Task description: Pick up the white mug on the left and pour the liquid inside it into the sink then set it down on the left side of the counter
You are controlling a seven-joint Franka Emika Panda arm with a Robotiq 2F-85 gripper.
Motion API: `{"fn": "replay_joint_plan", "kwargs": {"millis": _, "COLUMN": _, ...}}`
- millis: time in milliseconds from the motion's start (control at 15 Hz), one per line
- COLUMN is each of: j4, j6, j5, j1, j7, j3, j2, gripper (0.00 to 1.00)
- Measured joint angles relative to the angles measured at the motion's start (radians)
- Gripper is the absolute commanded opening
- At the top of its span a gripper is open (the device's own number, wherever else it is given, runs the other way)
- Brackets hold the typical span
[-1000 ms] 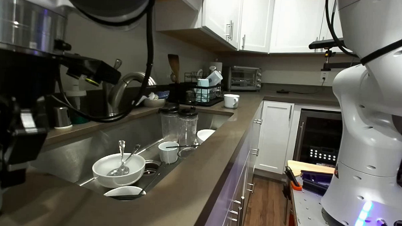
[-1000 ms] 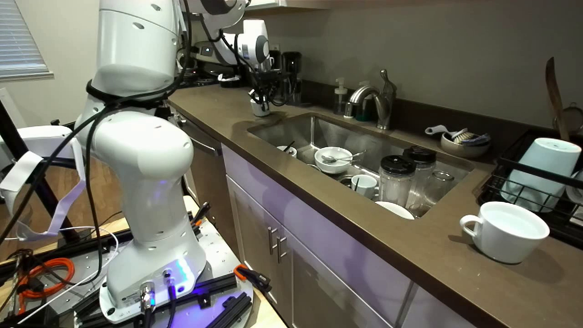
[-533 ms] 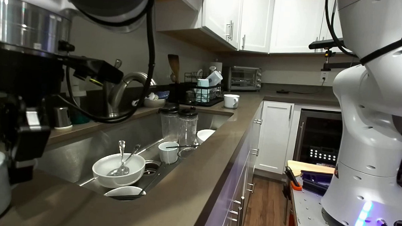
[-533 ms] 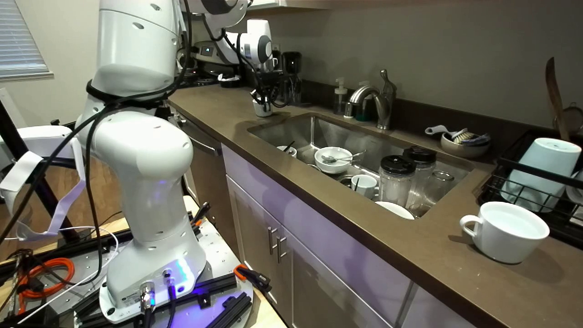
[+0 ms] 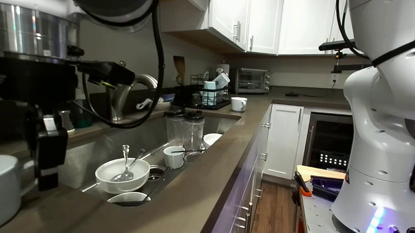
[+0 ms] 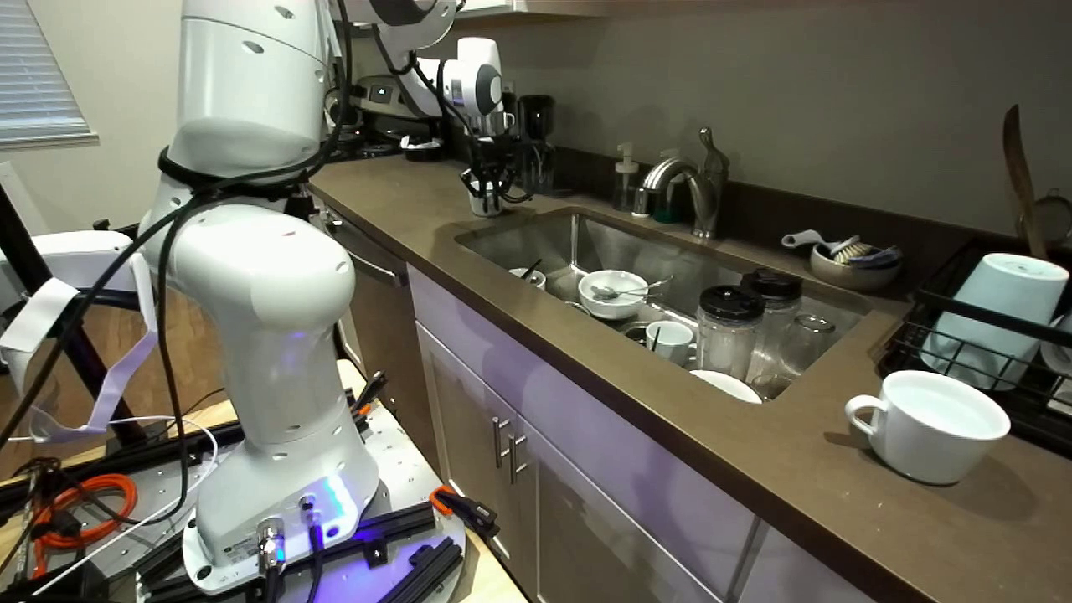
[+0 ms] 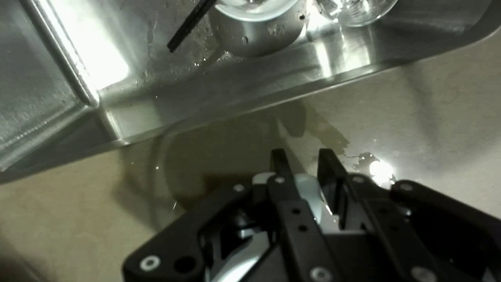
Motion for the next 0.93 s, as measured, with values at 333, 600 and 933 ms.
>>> {"fn": "replay_joint_plan", "kwargs": {"millis": 333, "j4": -0.001, "j6": -0.027, "j5": -0.002, "j1": 0.003, "j7": 0.046, "j3": -0.002, "j2": -0.011, "gripper": 0.90}}
{"fn": "replay_joint_plan", "kwargs": {"millis": 600, "j4": -0.022, "j6": -0.028, "j5": -0.003, "j1": 0.003, "j7": 0.090, "j3": -0.009, "j2": -0.049, "gripper": 1.00}}
{"fn": "replay_joint_plan", "kwargs": {"millis": 933, "j4": -0.102, "j6": -0.026, "j5": -0.003, "j1": 0.002, "j7": 0.156, "j3": -0.028, "j2": -0.140, "gripper": 1.00}}
